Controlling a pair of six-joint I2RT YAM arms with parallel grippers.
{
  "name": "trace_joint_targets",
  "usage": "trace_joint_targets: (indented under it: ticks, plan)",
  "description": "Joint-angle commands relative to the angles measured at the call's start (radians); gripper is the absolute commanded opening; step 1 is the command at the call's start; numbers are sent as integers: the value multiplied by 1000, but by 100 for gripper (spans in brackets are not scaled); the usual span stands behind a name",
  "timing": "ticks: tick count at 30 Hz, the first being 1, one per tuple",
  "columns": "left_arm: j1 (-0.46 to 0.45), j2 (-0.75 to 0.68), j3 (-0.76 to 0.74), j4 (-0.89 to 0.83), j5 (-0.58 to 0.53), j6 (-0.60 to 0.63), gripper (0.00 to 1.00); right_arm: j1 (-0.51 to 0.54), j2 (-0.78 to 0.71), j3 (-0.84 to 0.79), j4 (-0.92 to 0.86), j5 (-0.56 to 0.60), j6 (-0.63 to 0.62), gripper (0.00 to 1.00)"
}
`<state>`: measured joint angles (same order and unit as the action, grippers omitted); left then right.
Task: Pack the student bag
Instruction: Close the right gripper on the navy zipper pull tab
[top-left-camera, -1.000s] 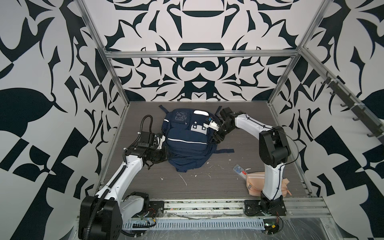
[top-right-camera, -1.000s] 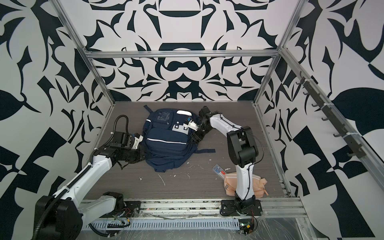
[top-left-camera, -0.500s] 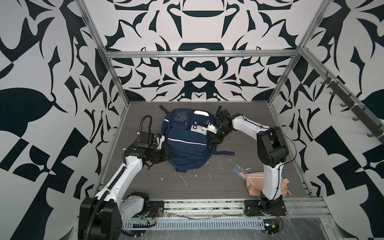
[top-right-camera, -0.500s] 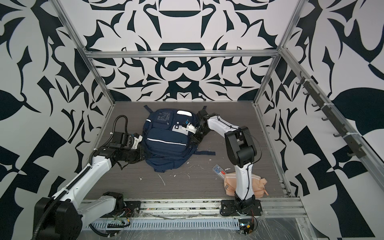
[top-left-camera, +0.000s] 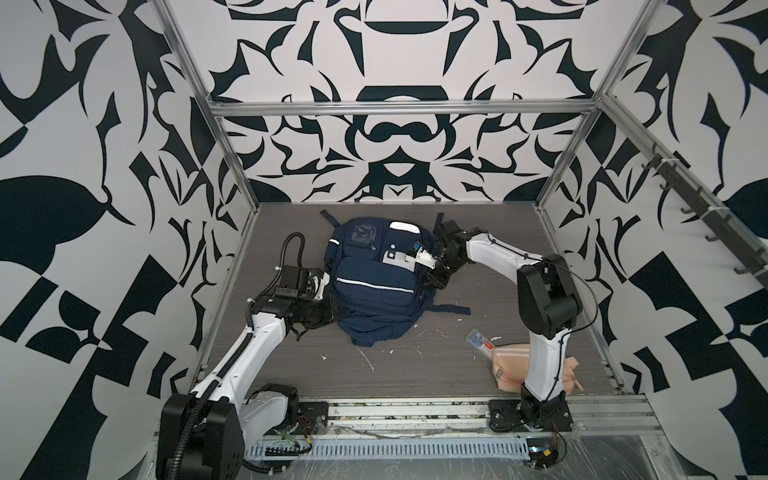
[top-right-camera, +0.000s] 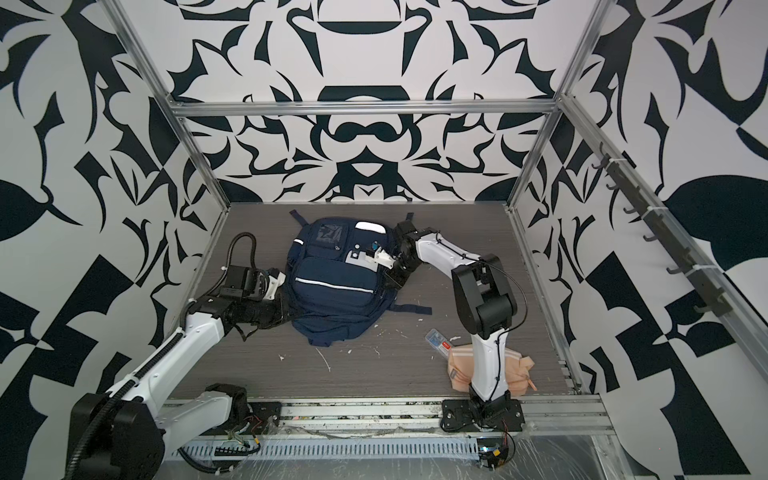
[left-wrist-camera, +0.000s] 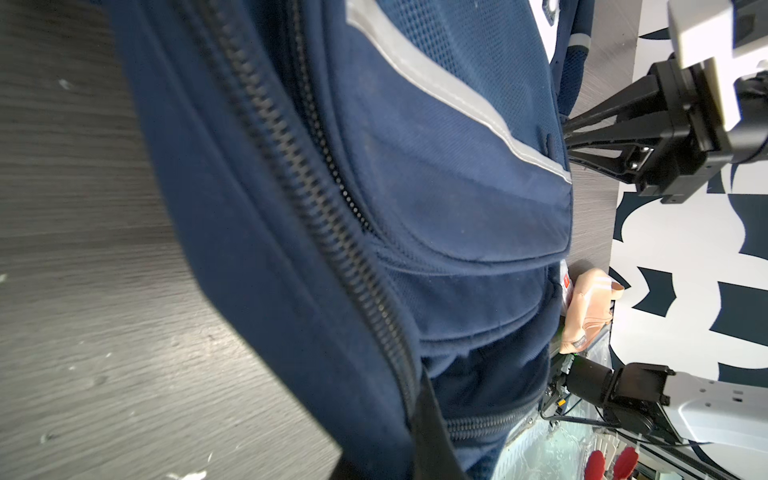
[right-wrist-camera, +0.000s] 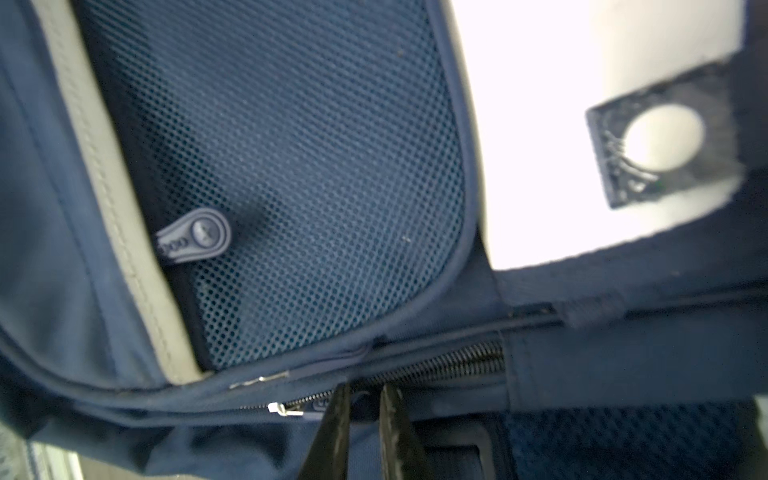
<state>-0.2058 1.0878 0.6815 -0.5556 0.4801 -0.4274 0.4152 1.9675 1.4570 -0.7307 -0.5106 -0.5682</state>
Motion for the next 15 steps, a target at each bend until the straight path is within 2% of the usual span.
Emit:
trace_joint_targets:
  ticks: [1, 7, 10, 14, 15]
  plan:
    - [-2, -5, -5, 67, 55, -3, 0, 4, -94, -50, 13, 22, 27, 17]
    - [-2, 7, -3, 74, 52, -7, 0, 23, -161, -121, -24, 62, 8, 11]
    - [-2, 15, 0, 78, 52, -9, 0, 31, -221, -186, 11, 53, 14, 12]
    - [-2, 23, -7, 88, 61, -12, 0, 31, -248, -205, 39, 40, 15, 30]
    - [-2, 23, -12, 91, 64, -11, 0, 29, -251, -201, 49, 39, 14, 38]
